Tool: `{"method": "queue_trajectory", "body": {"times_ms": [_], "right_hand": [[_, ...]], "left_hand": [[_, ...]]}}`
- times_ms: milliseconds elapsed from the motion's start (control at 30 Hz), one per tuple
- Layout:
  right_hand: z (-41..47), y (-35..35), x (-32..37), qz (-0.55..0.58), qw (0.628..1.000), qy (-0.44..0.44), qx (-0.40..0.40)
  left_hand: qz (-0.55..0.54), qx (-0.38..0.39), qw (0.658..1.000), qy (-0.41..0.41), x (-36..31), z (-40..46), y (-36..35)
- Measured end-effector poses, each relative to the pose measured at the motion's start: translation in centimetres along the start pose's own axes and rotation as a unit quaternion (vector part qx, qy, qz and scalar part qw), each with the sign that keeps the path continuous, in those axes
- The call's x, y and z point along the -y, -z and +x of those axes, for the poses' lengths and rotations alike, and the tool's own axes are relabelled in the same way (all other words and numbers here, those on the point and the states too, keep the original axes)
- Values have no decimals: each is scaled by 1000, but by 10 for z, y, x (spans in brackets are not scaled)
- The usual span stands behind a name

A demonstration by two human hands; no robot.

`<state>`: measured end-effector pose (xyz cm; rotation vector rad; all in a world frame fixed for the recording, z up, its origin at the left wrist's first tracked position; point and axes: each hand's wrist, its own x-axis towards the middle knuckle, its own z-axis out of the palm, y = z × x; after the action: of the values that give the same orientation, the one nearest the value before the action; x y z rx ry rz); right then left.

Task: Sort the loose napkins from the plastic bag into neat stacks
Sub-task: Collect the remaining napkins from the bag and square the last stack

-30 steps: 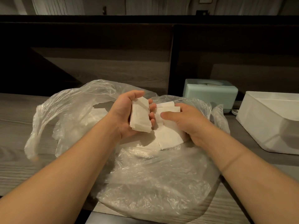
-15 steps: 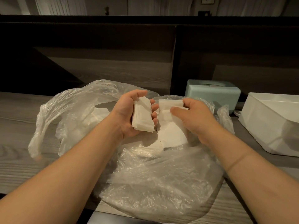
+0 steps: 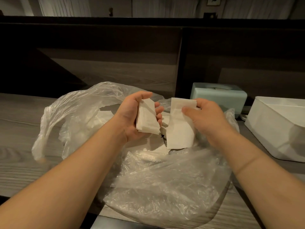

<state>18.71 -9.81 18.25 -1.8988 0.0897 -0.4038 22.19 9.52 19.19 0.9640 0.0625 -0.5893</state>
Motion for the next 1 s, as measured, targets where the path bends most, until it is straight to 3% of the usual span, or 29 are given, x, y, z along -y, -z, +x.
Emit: {"method": "queue_trajectory", "body": {"times_ms": [133, 267, 400, 533, 667, 1000], "right_hand": [[1, 4, 6, 78, 995, 35, -49], [-2, 8, 14, 249, 966, 23, -59], [-4, 14, 21, 411, 911, -30, 29], [-12, 15, 24, 398, 900, -57, 168], [-19, 7, 24, 344, 911, -48, 224], [-21, -13, 18, 217, 958, -74, 172]], "left_hand": [[1, 9, 1000, -5, -1, 0, 1], [5, -1, 1000, -16, -1, 1, 1], [31, -4, 999, -31, -1, 1, 0], [49, 0, 998, -33, 0, -3, -2], [76, 44, 996, -29, 2, -7, -4], [185, 46, 980, -57, 6, -11, -11]]}}
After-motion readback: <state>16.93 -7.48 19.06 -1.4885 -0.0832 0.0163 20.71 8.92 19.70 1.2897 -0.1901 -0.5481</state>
